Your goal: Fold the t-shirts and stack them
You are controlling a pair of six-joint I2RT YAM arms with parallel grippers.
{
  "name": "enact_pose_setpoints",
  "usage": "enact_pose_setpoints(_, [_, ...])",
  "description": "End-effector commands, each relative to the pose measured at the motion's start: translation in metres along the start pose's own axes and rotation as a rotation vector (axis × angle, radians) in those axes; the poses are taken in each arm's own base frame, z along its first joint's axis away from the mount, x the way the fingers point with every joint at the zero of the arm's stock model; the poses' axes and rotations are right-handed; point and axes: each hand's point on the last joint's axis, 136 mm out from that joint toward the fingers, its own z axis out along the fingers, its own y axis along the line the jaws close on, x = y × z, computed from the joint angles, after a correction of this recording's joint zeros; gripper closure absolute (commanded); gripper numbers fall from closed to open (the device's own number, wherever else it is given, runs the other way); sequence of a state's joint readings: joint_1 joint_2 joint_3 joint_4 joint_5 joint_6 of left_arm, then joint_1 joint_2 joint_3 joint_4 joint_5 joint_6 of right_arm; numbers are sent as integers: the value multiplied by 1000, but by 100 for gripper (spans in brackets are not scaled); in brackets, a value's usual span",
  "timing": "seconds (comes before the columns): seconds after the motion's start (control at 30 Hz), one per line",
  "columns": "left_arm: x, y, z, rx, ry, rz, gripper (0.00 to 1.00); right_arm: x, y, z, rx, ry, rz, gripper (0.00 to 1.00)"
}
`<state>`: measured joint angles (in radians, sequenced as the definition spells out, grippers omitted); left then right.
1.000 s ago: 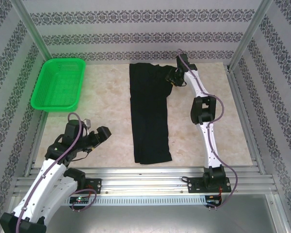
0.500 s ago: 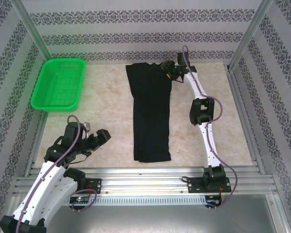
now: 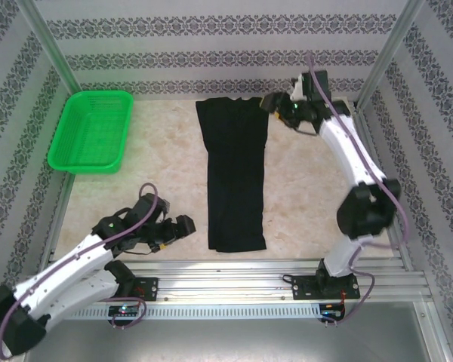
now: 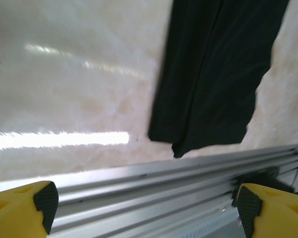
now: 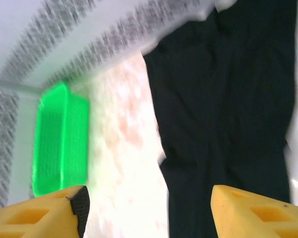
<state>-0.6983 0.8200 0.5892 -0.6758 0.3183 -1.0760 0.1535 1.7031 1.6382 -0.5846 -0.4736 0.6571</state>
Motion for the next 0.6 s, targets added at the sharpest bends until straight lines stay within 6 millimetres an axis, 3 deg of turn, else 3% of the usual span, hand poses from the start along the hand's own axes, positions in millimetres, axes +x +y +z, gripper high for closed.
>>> enact_pose_setpoints(0.0, [4,-17,13,-3,-21,-13,11,115,-75,-5,142,256,89,35])
enact_pose_setpoints(0.13, [19,-33,41,32,26,-10,16,211,-111,-40,211,402,136,38])
enact_pose_setpoints(0.3, [27,-43,69,13,65,15,24,298,-137,-59,218,495,207,41])
enact_pose_setpoints(0.43, [23,-29,82,-51,42,4,34,333,-148,-54,195,501,232,41])
enact_pose_setpoints(0.57, [12,-22,90,-51,-17,-15,39,351,-156,-45,198,520,217,41])
